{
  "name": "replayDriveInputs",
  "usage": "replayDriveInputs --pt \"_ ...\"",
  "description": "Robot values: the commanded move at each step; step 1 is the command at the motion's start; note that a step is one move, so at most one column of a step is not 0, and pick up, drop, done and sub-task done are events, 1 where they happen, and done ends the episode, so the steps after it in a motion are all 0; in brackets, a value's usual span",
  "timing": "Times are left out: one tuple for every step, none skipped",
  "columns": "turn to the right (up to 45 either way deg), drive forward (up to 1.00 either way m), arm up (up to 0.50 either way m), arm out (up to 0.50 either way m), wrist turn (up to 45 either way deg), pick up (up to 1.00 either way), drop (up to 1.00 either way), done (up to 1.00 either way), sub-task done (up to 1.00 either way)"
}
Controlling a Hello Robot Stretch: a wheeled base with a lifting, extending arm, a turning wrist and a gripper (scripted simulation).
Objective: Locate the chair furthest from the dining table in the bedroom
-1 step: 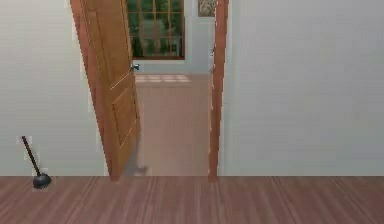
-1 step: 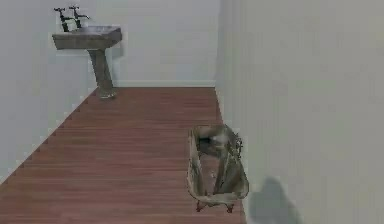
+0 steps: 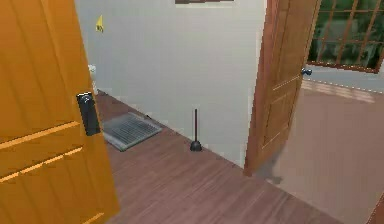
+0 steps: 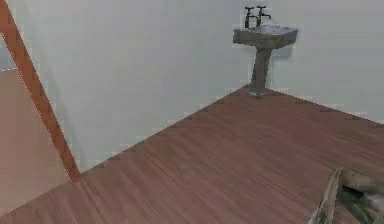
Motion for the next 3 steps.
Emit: replayDriveInputs --pt "0.0 1.0 0.0 0.0 0.0 0.0 0.0 0.0 0.0" --pt "0.0 0.45 0.0 0.0 0.0 0.0 0.0 0.0 0.0" --pt "-42.0 0.0 0.0 0.0 0.0 0.0 0.0 0.0 0.0"
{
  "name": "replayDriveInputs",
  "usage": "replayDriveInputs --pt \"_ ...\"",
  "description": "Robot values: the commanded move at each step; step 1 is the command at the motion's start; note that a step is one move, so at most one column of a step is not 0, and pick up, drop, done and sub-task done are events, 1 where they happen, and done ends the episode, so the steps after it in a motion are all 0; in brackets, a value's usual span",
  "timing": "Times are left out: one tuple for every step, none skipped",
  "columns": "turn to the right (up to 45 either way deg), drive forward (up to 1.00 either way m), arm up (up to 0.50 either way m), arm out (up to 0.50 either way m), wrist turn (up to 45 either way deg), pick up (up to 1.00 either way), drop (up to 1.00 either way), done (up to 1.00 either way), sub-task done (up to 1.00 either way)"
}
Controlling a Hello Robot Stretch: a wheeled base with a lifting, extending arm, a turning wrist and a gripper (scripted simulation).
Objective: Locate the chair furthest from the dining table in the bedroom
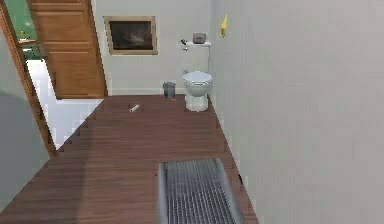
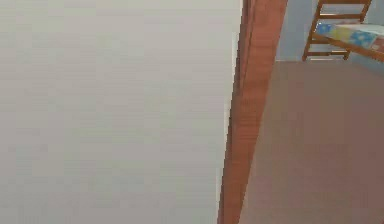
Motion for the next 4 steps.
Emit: replayDriveInputs --pt "0.0 0.45 0.0 0.0 0.0 0.0 0.0 0.0 0.0" --pt "-24.0 0.0 0.0 0.0 0.0 0.0 0.0 0.0 0.0" --pt "0.0 1.0 0.0 0.0 0.0 0.0 0.0 0.0 0.0" --pt "0.0 0.95 0.0 0.0 0.0 0.0 0.0 0.0 0.0"
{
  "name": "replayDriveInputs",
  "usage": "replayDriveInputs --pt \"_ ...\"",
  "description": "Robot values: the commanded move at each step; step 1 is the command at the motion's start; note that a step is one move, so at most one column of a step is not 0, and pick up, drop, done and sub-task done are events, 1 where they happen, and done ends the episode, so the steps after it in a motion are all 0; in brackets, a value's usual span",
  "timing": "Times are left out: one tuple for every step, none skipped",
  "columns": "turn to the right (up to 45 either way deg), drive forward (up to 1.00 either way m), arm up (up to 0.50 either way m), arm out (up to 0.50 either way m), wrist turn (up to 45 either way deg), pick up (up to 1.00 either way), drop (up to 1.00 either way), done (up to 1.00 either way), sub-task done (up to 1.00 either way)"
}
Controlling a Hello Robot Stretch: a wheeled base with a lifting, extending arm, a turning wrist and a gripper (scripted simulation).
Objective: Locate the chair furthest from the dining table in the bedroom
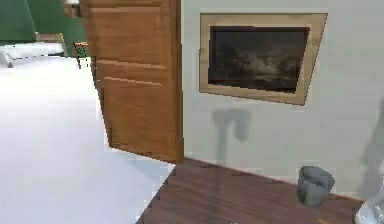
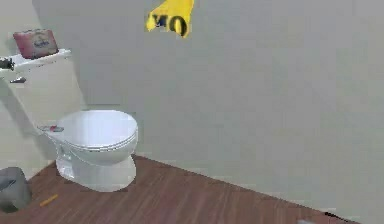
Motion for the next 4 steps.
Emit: replayDriveInputs --pt "-45.0 0.0 0.0 0.0 0.0 0.0 0.0 0.0 0.0" --pt "-6.0 0.0 0.0 0.0 0.0 0.0 0.0 0.0 0.0" --pt "0.0 0.05 0.0 0.0 0.0 0.0 0.0 0.0 0.0" --pt "15.0 0.0 0.0 0.0 0.0 0.0 0.0 0.0 0.0"
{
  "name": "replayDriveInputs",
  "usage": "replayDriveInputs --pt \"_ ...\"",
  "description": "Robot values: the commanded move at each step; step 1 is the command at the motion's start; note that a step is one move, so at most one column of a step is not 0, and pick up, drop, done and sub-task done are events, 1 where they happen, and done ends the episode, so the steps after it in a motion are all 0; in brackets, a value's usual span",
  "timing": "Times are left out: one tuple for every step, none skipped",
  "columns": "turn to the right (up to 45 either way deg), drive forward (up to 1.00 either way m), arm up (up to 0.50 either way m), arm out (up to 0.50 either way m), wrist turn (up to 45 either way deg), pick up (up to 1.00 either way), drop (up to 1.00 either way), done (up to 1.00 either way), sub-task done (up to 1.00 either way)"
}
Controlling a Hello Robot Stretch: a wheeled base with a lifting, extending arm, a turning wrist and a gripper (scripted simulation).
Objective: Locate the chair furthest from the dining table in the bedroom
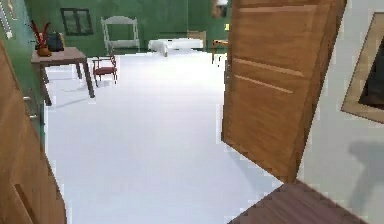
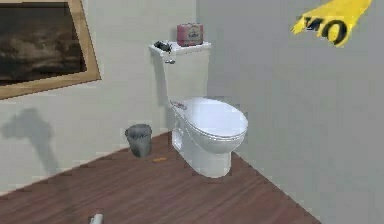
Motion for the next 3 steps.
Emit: replayDriveInputs --pt "0.0 0.6 0.0 0.0 0.0 0.0 0.0 0.0 0.0" --pt "-3.0 0.0 0.0 0.0 0.0 0.0 0.0 0.0 0.0" --pt "0.0 1.0 0.0 0.0 0.0 0.0 0.0 0.0 0.0"
